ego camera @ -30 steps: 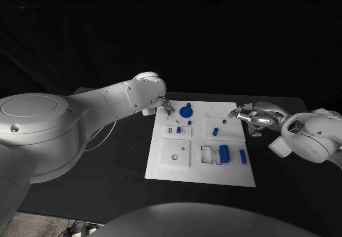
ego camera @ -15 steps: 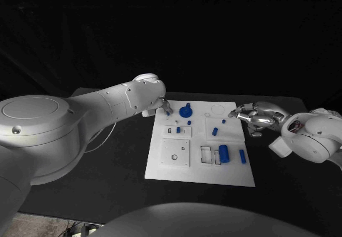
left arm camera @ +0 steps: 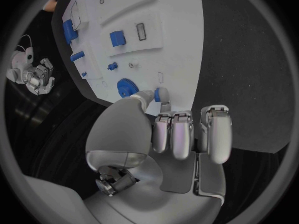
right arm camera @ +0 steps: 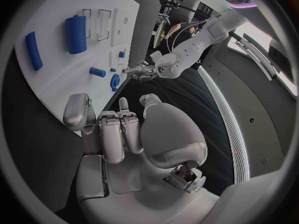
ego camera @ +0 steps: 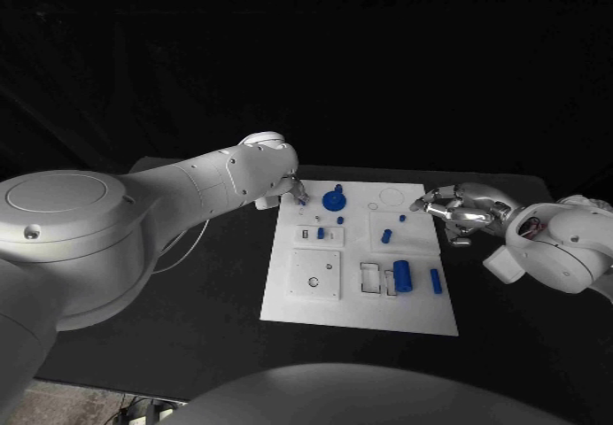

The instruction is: Assemble the parts on the task board

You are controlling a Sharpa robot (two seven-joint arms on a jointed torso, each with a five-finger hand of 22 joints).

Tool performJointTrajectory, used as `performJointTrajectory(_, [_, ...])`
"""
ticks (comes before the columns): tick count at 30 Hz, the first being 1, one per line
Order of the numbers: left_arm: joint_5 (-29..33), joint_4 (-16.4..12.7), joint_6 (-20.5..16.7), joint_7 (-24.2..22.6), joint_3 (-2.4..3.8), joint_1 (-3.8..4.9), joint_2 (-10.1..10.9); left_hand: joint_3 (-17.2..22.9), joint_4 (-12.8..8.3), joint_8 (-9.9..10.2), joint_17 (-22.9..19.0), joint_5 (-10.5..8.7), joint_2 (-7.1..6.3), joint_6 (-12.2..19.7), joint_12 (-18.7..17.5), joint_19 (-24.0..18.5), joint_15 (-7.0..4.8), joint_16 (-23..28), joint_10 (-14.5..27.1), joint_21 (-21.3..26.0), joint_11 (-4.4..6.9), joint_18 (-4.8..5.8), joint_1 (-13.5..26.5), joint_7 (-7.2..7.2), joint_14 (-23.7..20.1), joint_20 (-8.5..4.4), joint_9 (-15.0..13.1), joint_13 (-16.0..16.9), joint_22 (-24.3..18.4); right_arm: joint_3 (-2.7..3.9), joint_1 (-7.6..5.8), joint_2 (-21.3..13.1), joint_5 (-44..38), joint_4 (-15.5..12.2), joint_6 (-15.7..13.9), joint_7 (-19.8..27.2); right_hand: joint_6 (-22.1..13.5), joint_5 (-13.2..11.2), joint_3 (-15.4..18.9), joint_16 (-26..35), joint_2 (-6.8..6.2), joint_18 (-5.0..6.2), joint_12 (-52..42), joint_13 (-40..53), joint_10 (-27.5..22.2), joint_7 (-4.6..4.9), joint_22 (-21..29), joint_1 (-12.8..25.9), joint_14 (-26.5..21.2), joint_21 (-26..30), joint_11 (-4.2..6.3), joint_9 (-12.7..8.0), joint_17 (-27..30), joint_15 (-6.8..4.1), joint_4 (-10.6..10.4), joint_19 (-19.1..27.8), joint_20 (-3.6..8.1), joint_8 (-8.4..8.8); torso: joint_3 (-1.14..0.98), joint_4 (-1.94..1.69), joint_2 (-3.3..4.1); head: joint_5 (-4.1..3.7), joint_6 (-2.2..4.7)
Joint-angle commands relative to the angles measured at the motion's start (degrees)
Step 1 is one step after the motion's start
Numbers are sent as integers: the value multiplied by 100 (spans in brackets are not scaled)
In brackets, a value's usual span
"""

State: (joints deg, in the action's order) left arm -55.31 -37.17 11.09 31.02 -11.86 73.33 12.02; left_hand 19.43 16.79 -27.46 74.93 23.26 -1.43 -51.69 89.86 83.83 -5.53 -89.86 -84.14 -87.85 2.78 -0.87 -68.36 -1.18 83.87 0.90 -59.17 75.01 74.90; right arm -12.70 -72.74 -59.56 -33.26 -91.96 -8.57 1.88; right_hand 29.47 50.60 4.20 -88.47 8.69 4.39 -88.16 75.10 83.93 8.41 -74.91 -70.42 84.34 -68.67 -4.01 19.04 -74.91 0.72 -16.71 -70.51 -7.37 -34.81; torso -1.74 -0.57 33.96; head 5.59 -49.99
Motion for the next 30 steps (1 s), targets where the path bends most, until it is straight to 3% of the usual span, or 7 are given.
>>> performJointTrajectory(1, [12, -6, -44, -42, 4, -4, -11, 455, 2, -13, 1507, -63, -146, 26, 14, 476, 0, -14, -586, 28, -16, 17, 72, -12, 613, 13, -66, 1499, 1367, 0, 4, 0, -29, -6, 108, 17, 43, 94, -87, 24, -59, 113, 12, 1131, 110, -7, -780, 16, 258, 34, 44, -10, -1209, 18, -3, 35, 1, -27, 1, 1, 3, 6, -1])
performJointTrajectory(9, [12, -9, -62, -44, 4, -4, -11, 1321, -21, -121, 1507, -100, -393, 47, 14, 477, 9, -14, -586, 32, -4, 17, 239, -5, 613, 4, -265, 1499, 1374, 0, 4, -4, -29, -7, 110, 15, 77, 413, -381, 21, -180, 113, 11, 1132, 113, -10, -781, 90, 258, 31, 48, 2, -1208, 14, -3, 36, 4, -52, 1, 1, 3, 8, -1])
performJointTrajectory(19, [-36, -135, -286, -230, 4, -2, 66, 1617, -62, -231, 1507, -152, -634, -5, 14, 481, -10, -14, -586, 28, 23, 19, 257, 15, 613, 1, -407, 1499, 1381, 0, 4, -15, -29, 1, 102, 7, 70, 457, -446, 20, -213, 112, 9, 1134, 117, -13, -782, 108, 259, 28, 51, 5, -1209, 12, -1, 35, 5, -54, -1, -4, -2, 17, -1])
performJointTrajectory(24, [-148, -380, -487, -387, 5, 4, 209, 1746, -97, -357, 1507, -154, -769, -147, 14, 483, -40, -14, -586, 26, 65, 19, 216, 72, 613, -22, -522, 1499, 1385, -1, 4, -27, -30, 3, 106, -9, 65, 456, -453, 19, -219, 113, 8, 1136, 119, -15, -782, 111, 260, 28, 51, 5, -1210, 12, -1, 35, 5, -53, 0, -5, -5, 7, -1])
performJointTrajectory(30, [-374, -884, -619, -466, 4, 34, 482, 1890, -98, -470, 1507, -171, -888, -374, 14, 485, -84, -14, -586, 25, 123, 20, 203, 143, 613, -63, -619, 1499, 1390, -1, 6, -57, -31, 3, 113, -34, 61, 454, -461, 20, -222, 113, 8, 1137, 121, -16, -782, 113, 259, 29, 53, 5, -1209, 11, -1, 36, 5, -52, -1, -3, -4, 4, -1])
